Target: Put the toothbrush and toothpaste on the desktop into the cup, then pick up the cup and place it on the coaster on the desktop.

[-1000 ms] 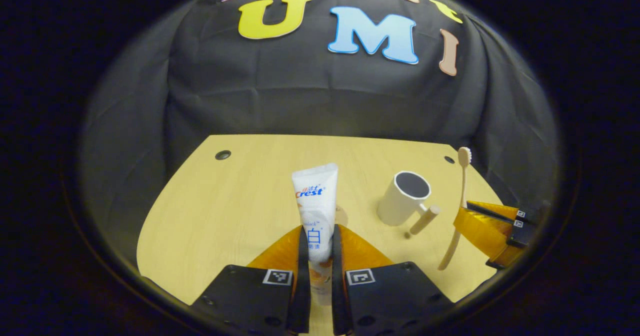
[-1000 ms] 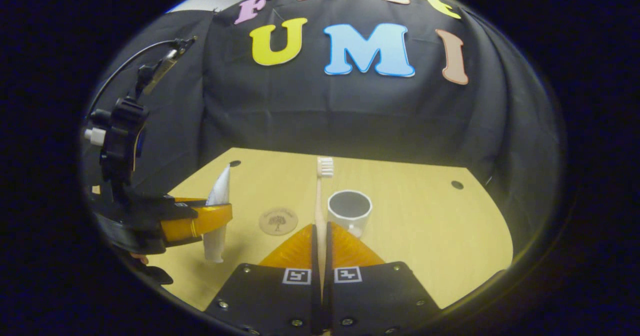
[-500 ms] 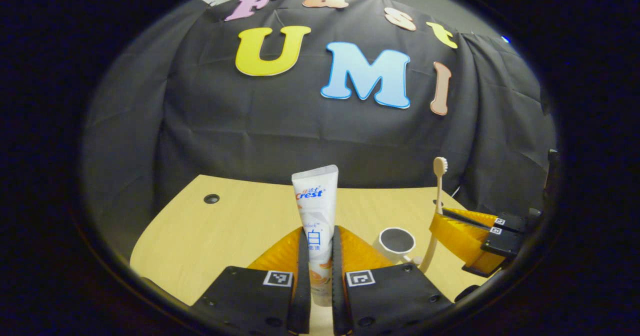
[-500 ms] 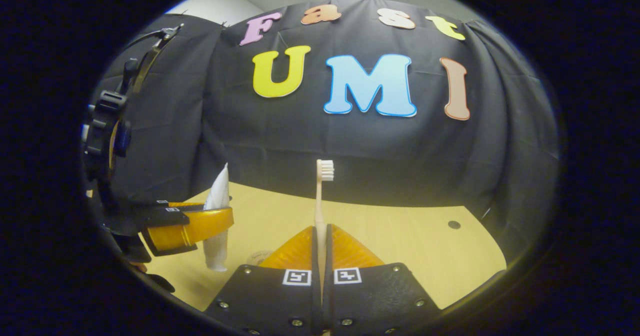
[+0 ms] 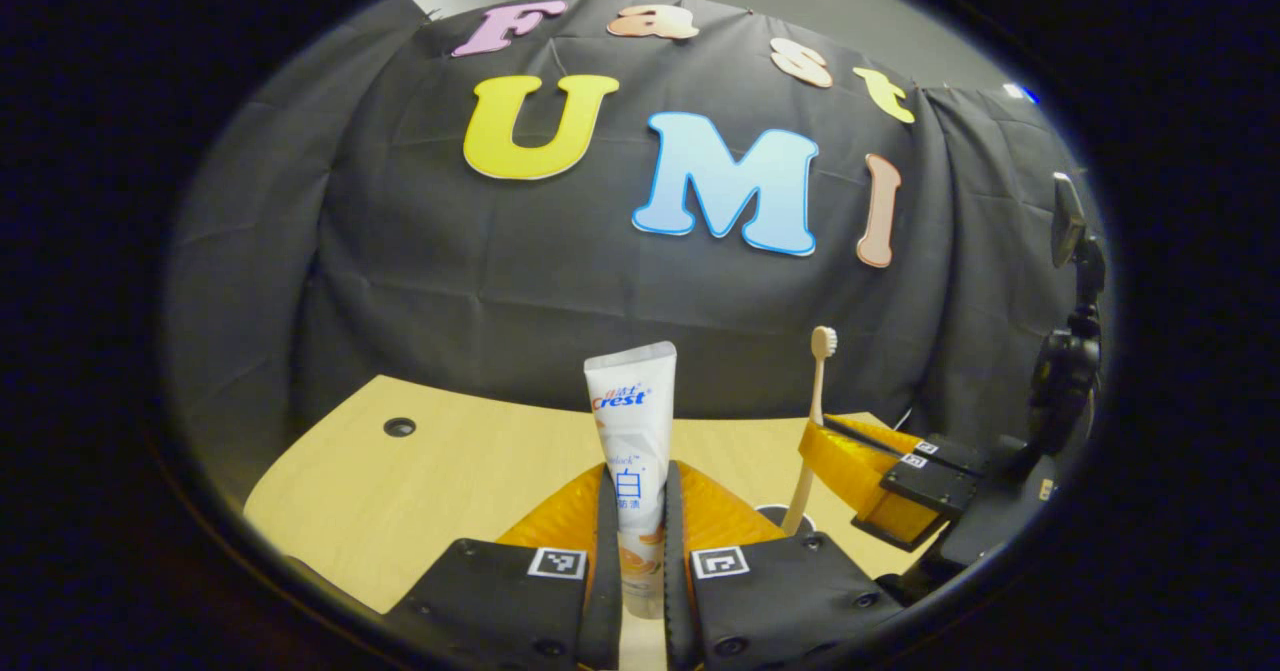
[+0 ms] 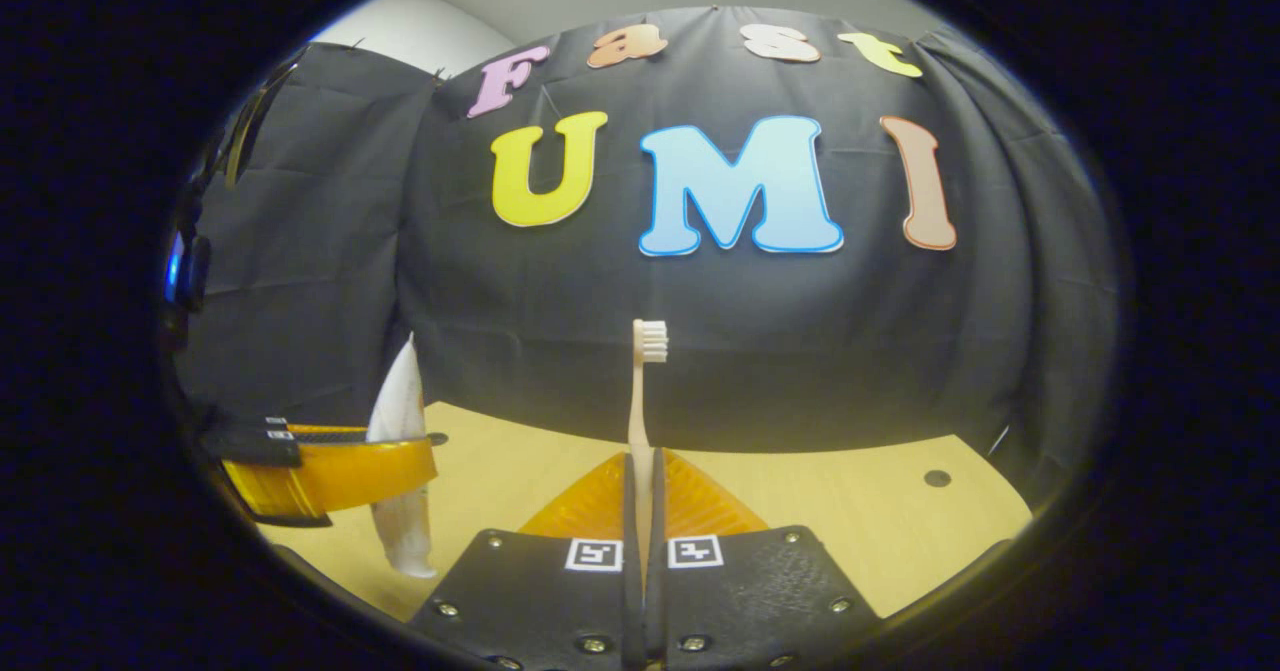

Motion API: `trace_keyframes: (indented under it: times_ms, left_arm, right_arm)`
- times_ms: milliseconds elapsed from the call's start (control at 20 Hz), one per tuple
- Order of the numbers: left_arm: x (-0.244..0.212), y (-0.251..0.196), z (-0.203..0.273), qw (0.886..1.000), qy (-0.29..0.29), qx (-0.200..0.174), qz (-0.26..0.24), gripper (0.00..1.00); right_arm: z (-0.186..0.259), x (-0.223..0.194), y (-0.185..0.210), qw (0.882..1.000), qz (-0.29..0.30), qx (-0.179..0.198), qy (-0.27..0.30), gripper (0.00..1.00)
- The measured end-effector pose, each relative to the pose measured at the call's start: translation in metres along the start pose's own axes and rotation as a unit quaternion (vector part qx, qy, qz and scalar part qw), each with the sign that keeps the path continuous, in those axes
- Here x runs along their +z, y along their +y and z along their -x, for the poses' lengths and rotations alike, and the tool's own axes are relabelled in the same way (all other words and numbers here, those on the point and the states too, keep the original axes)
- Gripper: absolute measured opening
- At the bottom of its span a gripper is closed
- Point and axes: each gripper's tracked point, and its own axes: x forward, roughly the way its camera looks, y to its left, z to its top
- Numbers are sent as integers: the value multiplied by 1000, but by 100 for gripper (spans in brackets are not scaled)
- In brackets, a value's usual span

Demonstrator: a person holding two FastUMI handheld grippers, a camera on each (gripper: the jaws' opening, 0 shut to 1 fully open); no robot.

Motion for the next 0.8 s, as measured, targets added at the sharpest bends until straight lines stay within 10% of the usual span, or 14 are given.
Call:
trace_keyframes:
  times_ms: [800]
  left_arm:
    - [-19, 2, -13, 999, 20, 19, 41, 24]
  right_arm:
    - [-10, -85, -20, 995, 20, 5, 94, 9]
